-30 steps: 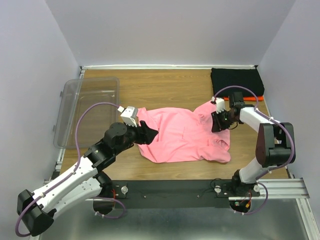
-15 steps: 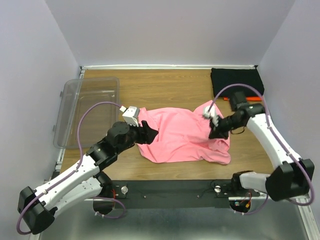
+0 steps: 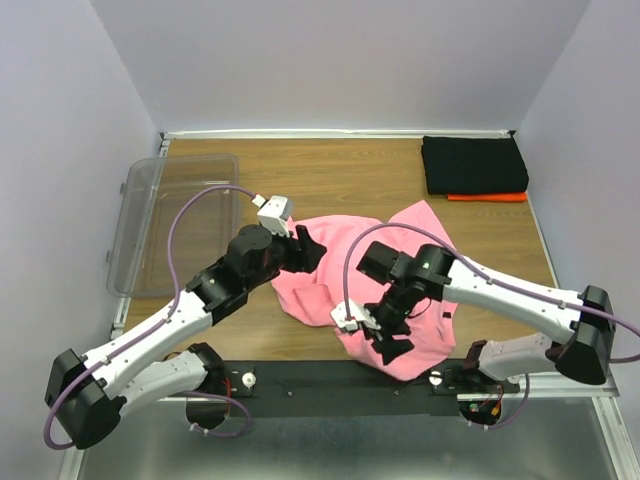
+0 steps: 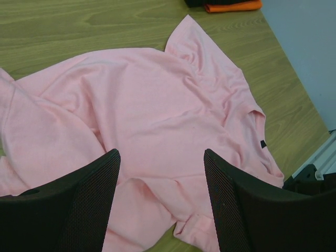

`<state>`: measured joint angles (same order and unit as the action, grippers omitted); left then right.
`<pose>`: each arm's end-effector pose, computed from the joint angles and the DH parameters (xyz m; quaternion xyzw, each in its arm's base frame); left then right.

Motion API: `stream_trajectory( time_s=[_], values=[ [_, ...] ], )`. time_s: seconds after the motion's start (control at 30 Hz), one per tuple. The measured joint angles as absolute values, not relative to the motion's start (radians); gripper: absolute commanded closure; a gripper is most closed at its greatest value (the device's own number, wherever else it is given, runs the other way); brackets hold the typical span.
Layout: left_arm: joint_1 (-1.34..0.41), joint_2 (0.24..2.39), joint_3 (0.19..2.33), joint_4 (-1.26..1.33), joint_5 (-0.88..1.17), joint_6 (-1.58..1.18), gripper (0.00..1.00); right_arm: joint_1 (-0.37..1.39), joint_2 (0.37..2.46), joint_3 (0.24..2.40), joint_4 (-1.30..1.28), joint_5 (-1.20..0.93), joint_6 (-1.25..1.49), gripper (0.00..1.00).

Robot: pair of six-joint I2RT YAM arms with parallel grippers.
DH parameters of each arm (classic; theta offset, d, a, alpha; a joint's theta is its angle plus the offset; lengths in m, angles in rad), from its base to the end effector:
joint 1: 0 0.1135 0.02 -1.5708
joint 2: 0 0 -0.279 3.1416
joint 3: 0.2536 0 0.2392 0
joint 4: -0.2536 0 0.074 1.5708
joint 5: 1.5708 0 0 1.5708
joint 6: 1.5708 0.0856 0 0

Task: Fold and stack the t-shirts
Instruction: Flatten the tshirt out

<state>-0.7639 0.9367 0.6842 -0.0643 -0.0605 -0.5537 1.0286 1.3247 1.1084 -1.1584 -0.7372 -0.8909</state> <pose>0.1808 -0.1660 0.2889 0.0673 0.8068 -0.3396 0.4787 0.0631 0.2163 0.2583 -0.7806 0.5037 0.3640 0.0664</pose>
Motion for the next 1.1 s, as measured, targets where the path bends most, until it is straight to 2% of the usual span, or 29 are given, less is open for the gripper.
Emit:
stream_trajectory(
  time_s=[0.1,0.17,0.2,0.23,0.3,0.37,0.4,0.5,0.7,0.9,1.1],
  values=[
    [-0.76,0.922,0.683,-0.073,-0.08,-0.562,0.21,1.032,1.271,1.073,-1.103,-0.645,-0.799,0.0],
    [-0.759,0.908,0.68,-0.078,-0.103,-0.57,0.19,0.959,1.193,1.04,-1.015,-0.561,-0.721,0.0],
    [-0.755,0.904,0.679,-0.079,-0.116,-0.572,0.19,0.871,1.14,1.024,-0.976,-0.532,-0.691,0.0],
    [-0.752,0.902,0.679,-0.076,-0.129,-0.572,0.18,0.709,1.091,1.006,-0.896,-0.504,-0.642,0.0],
    [-0.735,0.915,0.681,-0.073,-0.143,-0.57,0.18,0.404,1.077,0.997,-0.771,-0.487,-0.588,0.04],
    [-0.69,0.967,0.695,-0.065,-0.142,-0.561,0.19,0.068,1.147,1.008,-0.656,-0.532,-0.532,0.18],
    [-0.662,0.999,0.707,-0.056,-0.136,-0.555,0.19,-0.042,1.23,1.025,-0.625,-0.559,-0.506,0.26],
    [-0.566,1.147,0.739,-0.022,-0.104,-0.532,0.19,-0.235,1.489,1.097,-0.564,-0.649,-0.459,0.29],
    [-0.529,1.264,0.74,0.003,-0.086,-0.503,0.21,-0.316,1.823,1.189,-0.555,-0.739,-0.451,0.29],
    [-0.529,1.36,0.753,0.02,-0.124,-0.493,0.23,-0.31,1.929,1.272,-0.561,-0.844,-0.445,0.29],
    [-0.521,1.578,0.871,0.002,-0.237,-0.474,0.23,-0.31,1.995,1.324,-0.559,-0.881,-0.427,0.29]
  ],
)
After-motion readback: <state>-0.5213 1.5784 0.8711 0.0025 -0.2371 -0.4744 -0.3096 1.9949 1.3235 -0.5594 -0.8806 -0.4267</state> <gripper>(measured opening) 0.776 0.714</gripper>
